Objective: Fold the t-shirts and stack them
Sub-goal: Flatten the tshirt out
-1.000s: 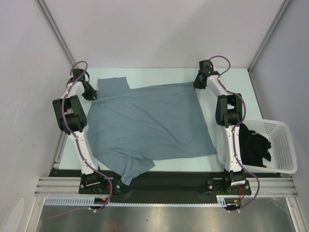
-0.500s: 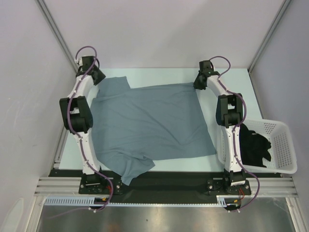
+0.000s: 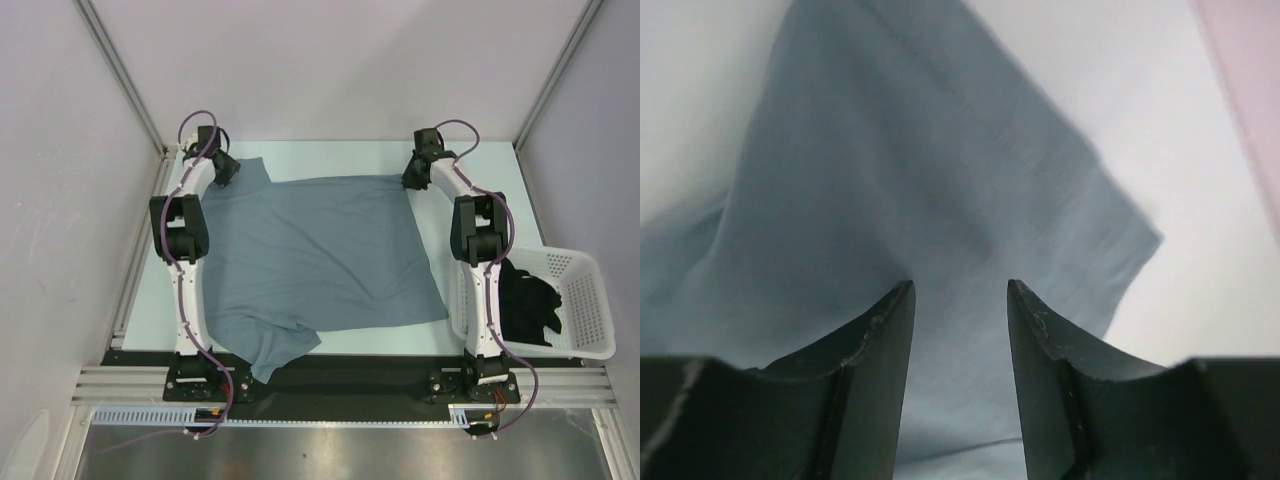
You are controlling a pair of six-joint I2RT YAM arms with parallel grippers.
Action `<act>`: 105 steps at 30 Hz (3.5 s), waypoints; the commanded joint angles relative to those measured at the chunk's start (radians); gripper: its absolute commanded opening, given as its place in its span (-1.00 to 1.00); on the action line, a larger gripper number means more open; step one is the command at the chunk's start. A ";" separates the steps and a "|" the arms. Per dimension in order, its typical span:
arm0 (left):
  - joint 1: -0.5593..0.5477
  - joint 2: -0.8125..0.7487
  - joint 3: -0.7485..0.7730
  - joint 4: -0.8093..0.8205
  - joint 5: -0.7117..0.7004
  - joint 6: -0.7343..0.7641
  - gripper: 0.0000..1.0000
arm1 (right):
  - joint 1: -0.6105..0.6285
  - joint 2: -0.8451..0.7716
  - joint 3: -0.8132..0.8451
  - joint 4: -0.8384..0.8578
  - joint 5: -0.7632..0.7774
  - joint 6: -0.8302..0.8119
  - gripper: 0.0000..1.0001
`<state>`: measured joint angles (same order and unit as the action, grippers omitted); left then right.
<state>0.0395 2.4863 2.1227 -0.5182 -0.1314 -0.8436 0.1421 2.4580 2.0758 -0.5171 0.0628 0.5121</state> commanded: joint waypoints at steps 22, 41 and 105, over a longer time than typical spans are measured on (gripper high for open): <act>0.052 0.260 0.279 0.372 0.436 -0.094 0.00 | -0.024 0.133 0.202 -0.067 -0.003 -0.035 -0.46; 0.080 -0.462 -0.244 0.230 0.438 0.435 0.53 | -0.048 0.030 0.331 -0.037 -0.193 -0.118 0.30; 0.247 -0.083 -0.155 0.069 0.391 0.503 -0.96 | -0.041 0.220 0.282 0.064 -0.230 -0.140 -1.00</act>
<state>0.2756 2.3714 1.9095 -0.4553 0.2455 -0.3008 0.1074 2.6522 2.3695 -0.4938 -0.2100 0.3420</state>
